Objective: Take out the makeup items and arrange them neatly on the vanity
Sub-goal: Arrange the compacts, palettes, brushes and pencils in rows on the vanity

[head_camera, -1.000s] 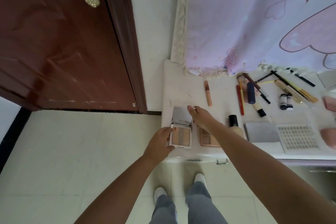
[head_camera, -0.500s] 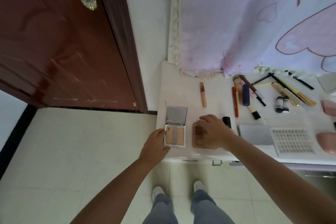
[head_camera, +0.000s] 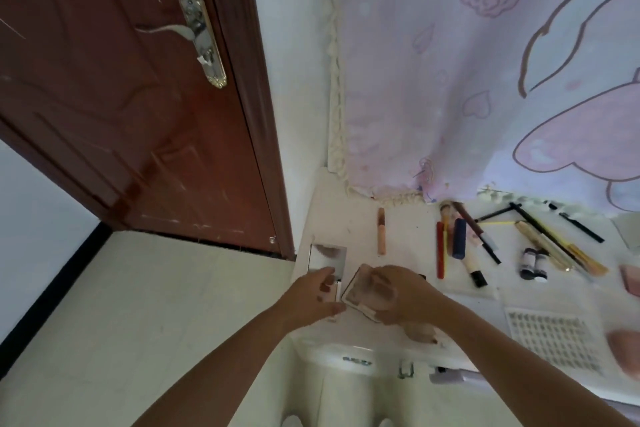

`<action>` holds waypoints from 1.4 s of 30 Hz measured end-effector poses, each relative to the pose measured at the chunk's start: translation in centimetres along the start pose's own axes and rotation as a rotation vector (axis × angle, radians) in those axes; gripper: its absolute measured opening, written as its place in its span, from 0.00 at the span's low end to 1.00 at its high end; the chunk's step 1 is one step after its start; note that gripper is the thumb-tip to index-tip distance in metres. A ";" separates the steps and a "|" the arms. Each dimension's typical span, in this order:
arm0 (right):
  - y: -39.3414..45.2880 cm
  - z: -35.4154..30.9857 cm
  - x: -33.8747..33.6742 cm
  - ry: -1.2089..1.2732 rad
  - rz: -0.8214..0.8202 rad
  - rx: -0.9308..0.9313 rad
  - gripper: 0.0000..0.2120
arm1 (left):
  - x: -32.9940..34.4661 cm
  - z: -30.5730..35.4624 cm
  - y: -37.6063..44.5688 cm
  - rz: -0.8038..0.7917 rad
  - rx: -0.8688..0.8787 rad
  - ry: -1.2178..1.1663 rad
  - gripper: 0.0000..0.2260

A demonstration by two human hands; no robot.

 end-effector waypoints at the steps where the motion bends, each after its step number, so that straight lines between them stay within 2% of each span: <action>1: -0.4 -0.1 -1.0 0.048 0.004 -0.007 0.36 | 0.2 0.7 0.4 -0.010 -0.020 -0.043 0.31; 6: -1.3 1.1 -4.8 0.305 -0.024 -0.072 0.28 | 0.0 3.4 2.5 0.076 -0.042 -0.069 0.22; 8: -1.7 1.4 -6.1 0.417 -0.076 -0.129 0.22 | -0.1 3.6 3.0 0.095 -0.060 -0.125 0.19; 11: -2.1 1.5 -7.5 0.564 -0.163 -0.147 0.18 | -0.5 4.1 3.1 0.087 -0.071 -0.201 0.15; 14: -1.5 2.0 -8.0 0.759 -0.206 -0.102 0.23 | -0.8 4.2 3.0 0.091 -0.058 -0.317 0.13; 15: -1.2 2.1 -8.1 0.817 -0.196 -0.073 0.21 | -0.7 4.1 2.8 0.093 -0.064 -0.367 0.13; 17: -0.6 2.5 -8.0 0.981 -0.170 0.008 0.11 | -0.5 3.9 2.5 0.112 -0.082 -0.468 0.12; 19: 0.1 2.6 -7.6 1.170 -0.172 0.068 0.11 | -0.2 3.5 2.0 0.146 -0.102 -0.570 0.12; 21: 0.7 2.8 -7.2 1.237 -0.130 0.109 0.13 | 0.4 2.9 1.4 0.184 -0.131 -0.657 0.13; 26: 2.0 2.8 -5.4 1.297 -0.020 0.178 0.11 | 2.1 1.7 -0.2 0.269 -0.219 -0.792 0.12; 31: 3.4 3.0 -2.7 1.063 0.043 0.213 0.13 | 4.6 0.2 -2.2 0.338 -0.320 -0.769 0.12; 35: 4.3 3.7 -1.0 0.868 0.141 0.255 0.10 | 6.8 -0.8 -3.1 0.524 -0.447 -0.806 0.13; 42: 4.5 5.3 0.5 0.799 0.144 0.249 0.10 | 9.2 -2.0 -4.3 0.743 -0.565 -0.794 0.09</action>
Point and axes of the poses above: each hand's wrist, its own y-axis towards the middle knuckle, its own x-axis out of the palm, z = x × y, the point moved 5 cm from there along y, towards the middle knuckle, and after that the axes turned 15 degrees about x, right-handed, at the moved point
